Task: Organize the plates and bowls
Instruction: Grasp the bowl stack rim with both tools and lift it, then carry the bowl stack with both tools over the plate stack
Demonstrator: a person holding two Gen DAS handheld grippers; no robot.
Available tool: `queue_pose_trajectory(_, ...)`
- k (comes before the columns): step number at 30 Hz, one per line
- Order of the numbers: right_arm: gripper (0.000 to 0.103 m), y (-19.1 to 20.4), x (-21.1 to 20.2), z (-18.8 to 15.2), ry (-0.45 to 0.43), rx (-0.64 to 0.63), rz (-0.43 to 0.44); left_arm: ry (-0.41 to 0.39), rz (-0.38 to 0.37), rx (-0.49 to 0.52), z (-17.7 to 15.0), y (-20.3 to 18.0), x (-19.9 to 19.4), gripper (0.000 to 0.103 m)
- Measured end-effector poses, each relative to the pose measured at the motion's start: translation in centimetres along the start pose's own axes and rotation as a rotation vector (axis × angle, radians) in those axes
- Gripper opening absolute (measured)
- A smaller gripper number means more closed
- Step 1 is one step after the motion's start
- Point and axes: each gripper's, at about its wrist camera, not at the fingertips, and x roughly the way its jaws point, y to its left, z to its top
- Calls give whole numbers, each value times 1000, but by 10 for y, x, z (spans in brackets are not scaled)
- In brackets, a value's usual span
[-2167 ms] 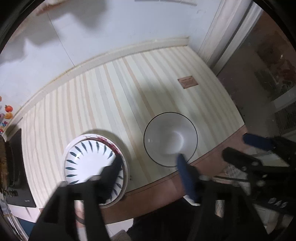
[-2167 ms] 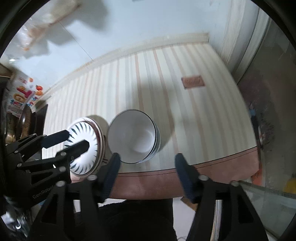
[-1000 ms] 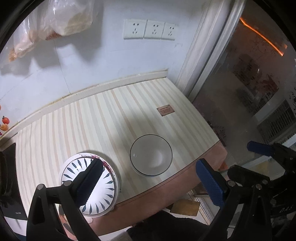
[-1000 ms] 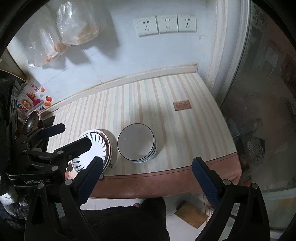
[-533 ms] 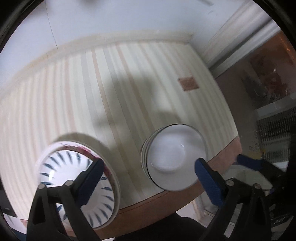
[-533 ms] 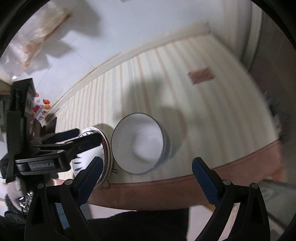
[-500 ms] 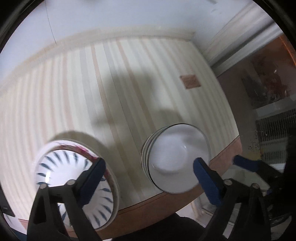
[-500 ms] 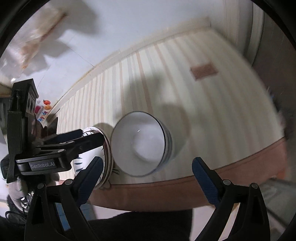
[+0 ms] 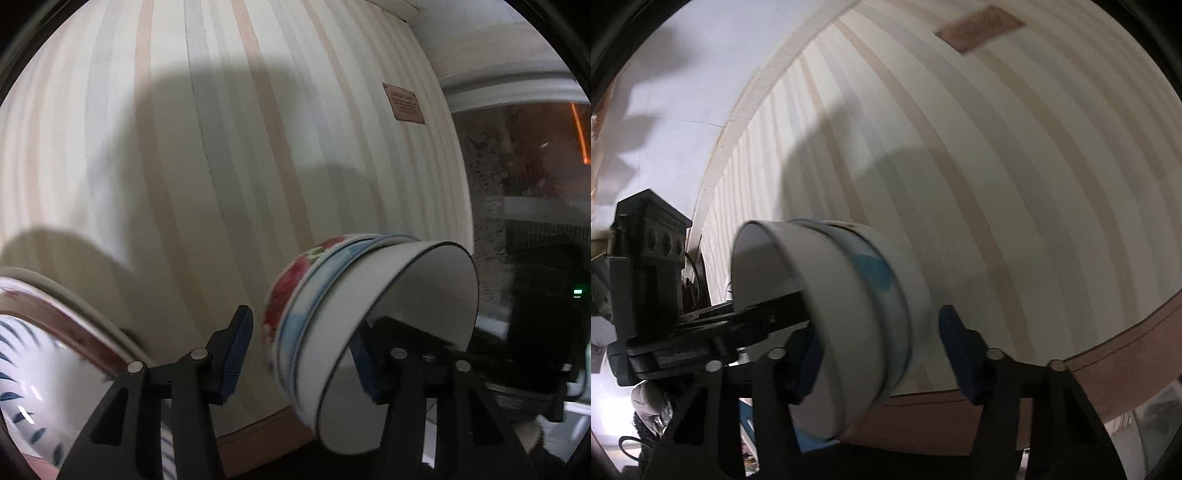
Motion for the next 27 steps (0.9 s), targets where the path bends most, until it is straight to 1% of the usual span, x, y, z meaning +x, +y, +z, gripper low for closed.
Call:
queue_pose_trajectory(1,54,-3,4,1,8,8,11,3,-9,2,0,-1,1,49)
queue_pose_trajectory(3,54,-9,9,6,10,29,65,-6,-9,2,-2,-2,-1,49)
queue_pose_trajectory(6,54,-12,14,10,17,38,106,-18,-27,-17,-3,2,-1,49)
queue_pose_trajectory(8,54,-13,16,13,27,43,120,-27,-21,-25,-5,4,-3,49)
queue_pose_trajectory(13,55,-7,22,19,45,42,114,-23,-17,-65,-6,6,-2,49)
queue_pose_trajectory(18,55,-7,25,25,76,48,136,-32,-15,-97,-7,6,-7,49)
queue_pose_trajectory(22,55,0,26,29,75,12,139,-61,-14,-121,-8,8,-12,49)
queue_pose_trajectory(27,54,20,27,37,54,-82,91,-74,-14,-136,-11,10,-12,49)
